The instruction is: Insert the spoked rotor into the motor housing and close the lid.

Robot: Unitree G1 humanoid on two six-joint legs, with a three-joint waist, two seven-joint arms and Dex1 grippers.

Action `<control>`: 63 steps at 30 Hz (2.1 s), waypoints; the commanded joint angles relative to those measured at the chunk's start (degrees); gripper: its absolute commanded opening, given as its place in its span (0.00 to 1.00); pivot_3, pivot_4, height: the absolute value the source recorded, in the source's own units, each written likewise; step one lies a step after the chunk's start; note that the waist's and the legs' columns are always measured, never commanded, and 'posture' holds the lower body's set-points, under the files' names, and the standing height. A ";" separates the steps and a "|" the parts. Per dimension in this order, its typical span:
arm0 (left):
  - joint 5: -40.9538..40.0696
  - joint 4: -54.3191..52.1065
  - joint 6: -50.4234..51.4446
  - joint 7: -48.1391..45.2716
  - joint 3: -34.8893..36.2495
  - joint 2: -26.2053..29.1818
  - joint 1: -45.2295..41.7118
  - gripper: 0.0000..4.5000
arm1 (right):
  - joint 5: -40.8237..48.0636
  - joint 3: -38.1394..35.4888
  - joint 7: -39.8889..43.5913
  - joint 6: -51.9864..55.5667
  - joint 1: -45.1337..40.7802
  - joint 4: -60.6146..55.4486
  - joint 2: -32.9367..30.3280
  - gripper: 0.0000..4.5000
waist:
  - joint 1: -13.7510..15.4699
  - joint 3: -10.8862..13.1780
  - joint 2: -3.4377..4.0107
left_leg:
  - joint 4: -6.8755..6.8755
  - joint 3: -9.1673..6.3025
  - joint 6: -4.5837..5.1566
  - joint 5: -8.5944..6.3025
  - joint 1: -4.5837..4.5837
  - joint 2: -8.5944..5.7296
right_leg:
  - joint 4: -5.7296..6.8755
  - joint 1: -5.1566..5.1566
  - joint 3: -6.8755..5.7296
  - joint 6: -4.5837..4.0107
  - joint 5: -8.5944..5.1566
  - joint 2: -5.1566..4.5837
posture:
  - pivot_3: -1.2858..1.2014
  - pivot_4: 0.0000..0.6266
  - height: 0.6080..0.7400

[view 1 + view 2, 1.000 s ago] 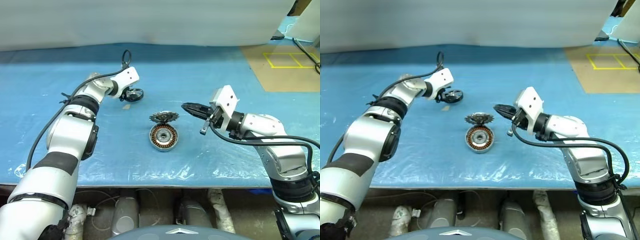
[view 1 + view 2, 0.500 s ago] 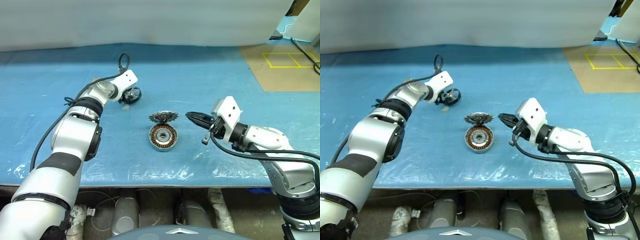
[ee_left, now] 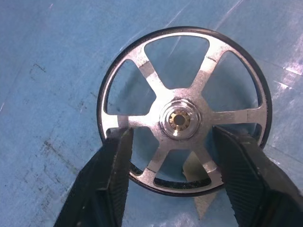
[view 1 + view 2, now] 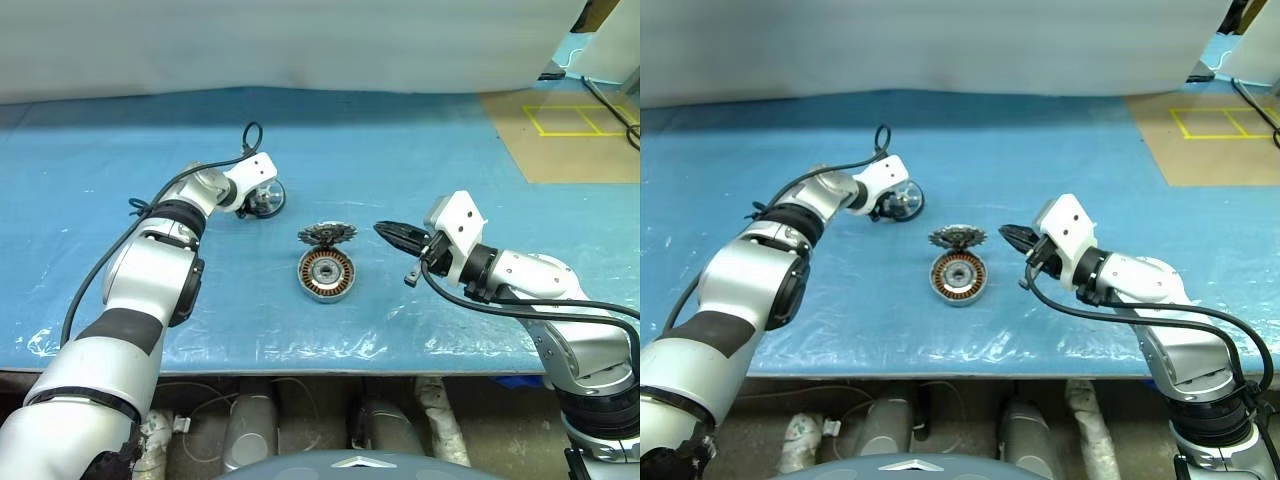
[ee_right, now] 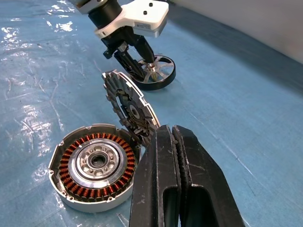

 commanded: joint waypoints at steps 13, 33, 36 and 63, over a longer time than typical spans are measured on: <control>-3.44 -0.83 -3.46 -5.01 3.48 2.16 0.76 0.31 | -0.36 0.52 -0.08 -1.42 -1.03 -1.34 0.06 0.00 | -0.11 0.00 0.01 | -0.02 0.00 0.00 -0.01 0.08 0.00 | -0.01 0.06 0.01 -0.02 -0.01 0.00 | 0.52 0.24 1.00; -25.59 -17.81 -1.32 -48.45 4.66 12.34 1.02 0.31 | 1.36 2.82 7.51 -5.27 -7.28 6.58 0.79 0.00 | 0.15 0.10 0.01 | -0.09 0.05 -0.02 0.00 -0.09 0.01 | -0.04 -0.10 0.00 -0.27 -0.15 -0.02 | 0.52 0.24 1.00; -31.97 -29.92 3.19 -48.45 2.41 14.59 7.00 0.31 | 1.12 3.28 8.76 -5.95 -8.55 8.56 0.62 0.00 | 0.03 0.11 0.01 | -0.11 0.09 -0.01 0.00 -0.08 0.03 | -0.03 -0.13 0.01 -0.29 -0.16 -0.02 | 0.52 0.24 1.00; -48.38 -81.89 29.78 -36.29 -2.74 17.29 40.03 0.31 | -0.32 2.47 8.48 -6.84 -9.30 12.29 0.50 0.00 | -0.48 0.12 0.18 | 0.01 0.30 -0.15 -0.02 0.04 0.07 | 0.14 -0.14 0.16 -0.36 -0.20 0.05 | 0.52 0.24 1.00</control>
